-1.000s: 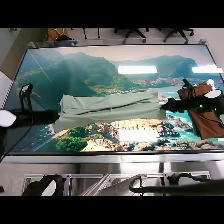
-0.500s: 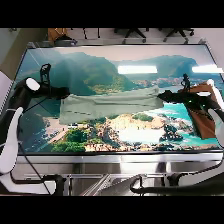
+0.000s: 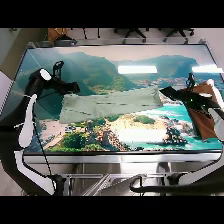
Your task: Fold the shirts.
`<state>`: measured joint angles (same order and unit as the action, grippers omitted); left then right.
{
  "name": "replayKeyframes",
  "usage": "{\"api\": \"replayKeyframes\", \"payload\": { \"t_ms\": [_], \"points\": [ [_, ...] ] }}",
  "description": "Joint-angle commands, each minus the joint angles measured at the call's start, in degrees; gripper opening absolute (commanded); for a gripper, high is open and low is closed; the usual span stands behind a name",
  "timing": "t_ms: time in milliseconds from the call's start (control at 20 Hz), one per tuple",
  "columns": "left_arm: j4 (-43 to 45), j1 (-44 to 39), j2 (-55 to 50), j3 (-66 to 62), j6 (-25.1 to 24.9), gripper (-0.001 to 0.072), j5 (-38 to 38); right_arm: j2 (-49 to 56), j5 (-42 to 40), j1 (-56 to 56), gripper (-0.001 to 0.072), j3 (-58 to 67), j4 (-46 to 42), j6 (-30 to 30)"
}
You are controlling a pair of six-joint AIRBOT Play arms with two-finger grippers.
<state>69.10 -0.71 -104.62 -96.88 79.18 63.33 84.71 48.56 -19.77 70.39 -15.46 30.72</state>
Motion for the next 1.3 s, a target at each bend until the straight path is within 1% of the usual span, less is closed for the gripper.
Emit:
{"api": "replayKeyframes", "payload": {
  "t_ms": [0, 150, 300, 400, 500, 550, 600, 650, 700, 750, 900, 1000, 1050, 1150, 1250],
  "points": [
    [-0.13, 0.46, 0.37, -4.81, 0.85, 0.0670, 7.06, 1.09, -0.68, -0.70, 0.0644, 1.97, -5.09, 2.58],
    [-0.31, -0.15, 1.62, -5.62, 1.25, 0.0670, 8.31, 3.13, 2.47, 0.83, 0.0642, 2.99, -5.09, 3.21],
    [-0.70, -1.29, 1.62, -5.57, 2.99, 0.0670, 9.01, 4.46, 3.61, 3.98, 0.0637, 3.26, -5.09, 3.78],
    [-3.34, -1.42, 1.62, -5.57, 2.97, 0.0670, 9.11, 4.72, 3.82, 6.16, 0.0627, 3.28, -5.11, 3.85],
    [-6.60, -1.38, 1.62, -5.57, 2.97, 0.0669, 9.14, 4.72, 3.82, 7.54, 0.0352, 3.41, -5.14, 3.87],
    [-7.52, -1.38, 1.62, -5.57, 2.97, 0.0669, 9.22, 4.70, 3.85, 7.91, 0.0286, 3.67, -5.14, 3.89],
    [-7.82, -1.40, 1.62, -5.57, 2.97, 0.0618, 9.33, 4.59, 4.63, 8.15, 0.0099, 4.28, -5.14, 3.85],
    [-7.82, -1.60, 1.62, -5.57, 2.97, 0.0343, 9.75, 4.39, 5.62, 8.37, 0.0019, 5.27, -5.11, 4.02],
    [-7.82, -1.79, 1.62, -5.57, 2.93, 0.0075, 9.90, 3.91, 6.62, 8.46, 0.0019, 6.34, -5.14, 5.25],
    [-7.82, -2.27, 1.62, -5.57, 2.62, 0.0016, 10.16, 3.13, 7.98, 8.46, 0.0018, 7.56, -5.14, 6.43],
    [-7.87, -5.70, 1.07, -5.57, 0.76, 0.0016, 10.36, -1.57, 11.17, 8.44, 0.0018, 10.88, -5.88, 8.44],
    [-7.85, -10.91, -1.03, -5.57, 0.85, 0.0016, 9.11, -6.19, 12.48, 8.44, 0.0018, 12.41, -10.73, 13.00],
    [-7.93, -14.05, -2.67, -5.57, 1.03, 0.0016, 7.28, -8.59, 14.10, 8.44, 0.0018, 12.57, -12.39, 15.34],
    [-11.28, -21.09, -6.82, -5.57, 1.44, 0.0016, 2.23, -12.61, 19.12, 8.44, 0.0018, 12.57, -13.14, 17.31],
    [-12.76, -27.71, -10.97, -5.62, 2.16, 0.0016, -5.01, -16.65, 23.74, 8.31, 0.0018, 12.57, -13.22, 19.65]
  ]
}}
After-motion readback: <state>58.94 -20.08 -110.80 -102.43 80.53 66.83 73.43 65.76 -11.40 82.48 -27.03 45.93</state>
